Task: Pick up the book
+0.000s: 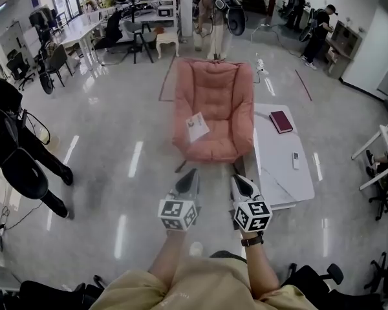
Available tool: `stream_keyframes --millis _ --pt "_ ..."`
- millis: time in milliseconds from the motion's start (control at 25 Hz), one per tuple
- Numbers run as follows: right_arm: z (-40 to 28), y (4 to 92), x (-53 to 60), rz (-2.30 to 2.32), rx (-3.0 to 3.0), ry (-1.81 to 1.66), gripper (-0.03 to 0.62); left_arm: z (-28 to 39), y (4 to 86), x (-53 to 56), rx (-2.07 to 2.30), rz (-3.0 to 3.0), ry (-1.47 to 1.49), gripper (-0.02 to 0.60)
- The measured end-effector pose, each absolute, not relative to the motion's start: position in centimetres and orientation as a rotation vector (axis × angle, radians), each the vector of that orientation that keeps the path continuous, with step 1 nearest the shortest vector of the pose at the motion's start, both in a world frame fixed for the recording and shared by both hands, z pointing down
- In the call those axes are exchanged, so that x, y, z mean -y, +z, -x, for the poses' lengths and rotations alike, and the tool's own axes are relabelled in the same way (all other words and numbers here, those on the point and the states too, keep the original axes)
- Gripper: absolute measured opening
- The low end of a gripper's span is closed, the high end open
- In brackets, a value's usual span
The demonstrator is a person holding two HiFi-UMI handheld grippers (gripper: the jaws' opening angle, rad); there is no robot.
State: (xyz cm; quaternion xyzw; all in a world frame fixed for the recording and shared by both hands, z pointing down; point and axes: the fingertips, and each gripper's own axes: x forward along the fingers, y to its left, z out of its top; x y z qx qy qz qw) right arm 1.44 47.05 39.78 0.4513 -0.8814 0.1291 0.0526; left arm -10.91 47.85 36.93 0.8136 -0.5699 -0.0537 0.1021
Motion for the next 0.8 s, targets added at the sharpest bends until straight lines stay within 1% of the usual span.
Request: stream_keyframes --millis 160,480,560,680,720,800 --pt "0.0 41.0 -44.1 -1.359 2.639 0.365 0.012 12.4 38.9 -44.5 1.658 -2.352 -0.166 0.004" --pt "1.6 42.7 -35.4 -1.334 2.645 0.453 0.006 13.3 40.6 -37.3 1.65 -2.345 -0.109 0.004" --pt "2.2 43.7 -32.2 -1.308 2.675 0.585 0.007 13.6 41.3 -34.5 1.666 -2.316 -0.107 0.005" --pt "3.0 43.7 -26.7 -1.218 2.762 0.934 0.006 13.4 40.2 -29.4 1.685 -2.318 -0.103 0.004" --pt "2.9 43.5 -24.6 -1.196 2.779 1.001 0.006 13.1 39.6 -27.4 1.687 -2.331 -0.095 0.005" --pt "2.2 43.3 -19.8 -1.189 2.785 1.015 0.006 12.2 39.1 -23.2 1.69 -2.35 -0.068 0.004"
